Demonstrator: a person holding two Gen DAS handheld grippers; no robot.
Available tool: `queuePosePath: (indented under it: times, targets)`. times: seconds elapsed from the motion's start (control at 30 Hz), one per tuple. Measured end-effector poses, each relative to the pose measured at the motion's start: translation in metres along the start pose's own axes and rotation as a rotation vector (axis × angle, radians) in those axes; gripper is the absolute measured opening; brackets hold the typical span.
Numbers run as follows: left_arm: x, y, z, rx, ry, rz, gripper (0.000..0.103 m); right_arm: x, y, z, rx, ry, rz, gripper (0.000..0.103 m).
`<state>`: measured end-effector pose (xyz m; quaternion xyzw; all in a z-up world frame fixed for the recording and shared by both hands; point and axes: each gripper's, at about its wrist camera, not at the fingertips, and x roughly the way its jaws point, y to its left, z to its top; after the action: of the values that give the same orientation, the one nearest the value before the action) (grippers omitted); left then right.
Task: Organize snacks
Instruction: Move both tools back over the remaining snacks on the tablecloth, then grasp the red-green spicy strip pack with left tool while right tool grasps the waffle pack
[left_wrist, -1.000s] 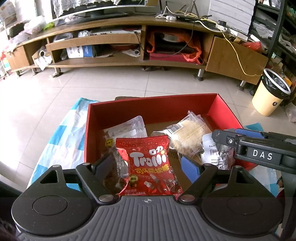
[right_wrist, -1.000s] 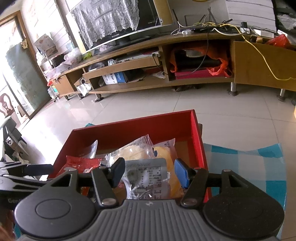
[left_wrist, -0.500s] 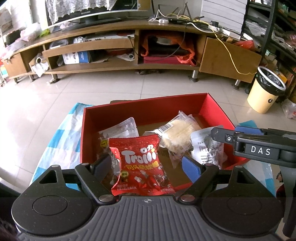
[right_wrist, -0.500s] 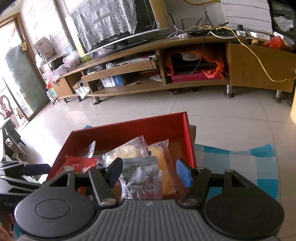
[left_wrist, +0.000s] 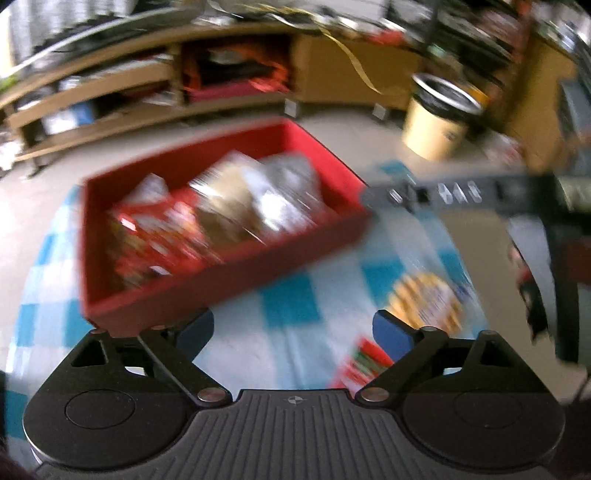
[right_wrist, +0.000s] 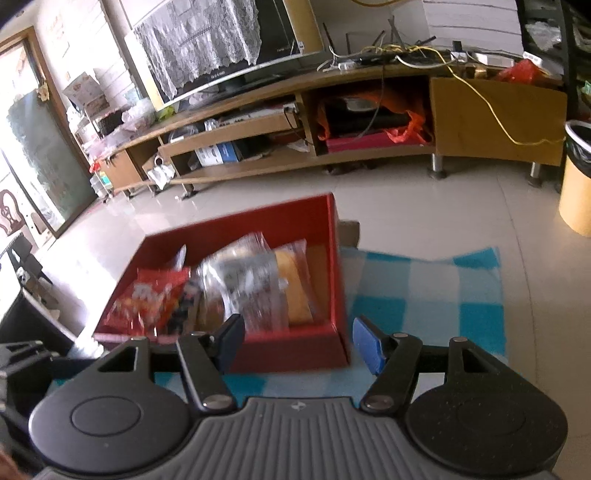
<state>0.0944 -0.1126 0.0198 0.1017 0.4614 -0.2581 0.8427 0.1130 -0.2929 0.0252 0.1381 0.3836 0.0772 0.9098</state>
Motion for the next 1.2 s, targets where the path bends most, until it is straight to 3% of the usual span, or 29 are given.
queuePosePath:
  times: [0.3, 0.47, 0.57, 0.63, 0.73, 0.93, 1.2]
  targets:
    - [0.048, -0.042, -0.037, 0.21, 0.149, -0.082, 0.097, -0.017, -0.031, -0.037, 0.04, 0.087, -0.029, 0.065]
    - [0.074, -0.049, -0.051, 0.255, 0.201, -0.051, 0.096, -0.017, -0.039, -0.046, 0.048, 0.126, -0.031, 0.065]
    - [0.074, -0.053, -0.056, 0.295, 0.182, -0.029, 0.093, -0.015, -0.043, -0.048, 0.056, 0.15, -0.034, 0.065]
    - [0.069, -0.054, -0.057, 0.286, 0.174, -0.037, 0.078, -0.014, -0.045, -0.049, 0.06, 0.166, -0.034, 0.065]
    - [0.064, -0.049, -0.056, 0.26, 0.168, -0.018, 0.065, -0.01, -0.044, -0.054, 0.055, 0.194, -0.037, 0.07]
    - [0.054, -0.035, -0.06, 0.184, 0.178, -0.015, 0.059, -0.013, -0.046, -0.062, 0.075, 0.21, -0.054, 0.071]
    - [0.037, -0.02, -0.062, 0.098, 0.163, -0.042, 0.057, -0.005, -0.046, -0.063, 0.097, 0.23, -0.05, 0.078]
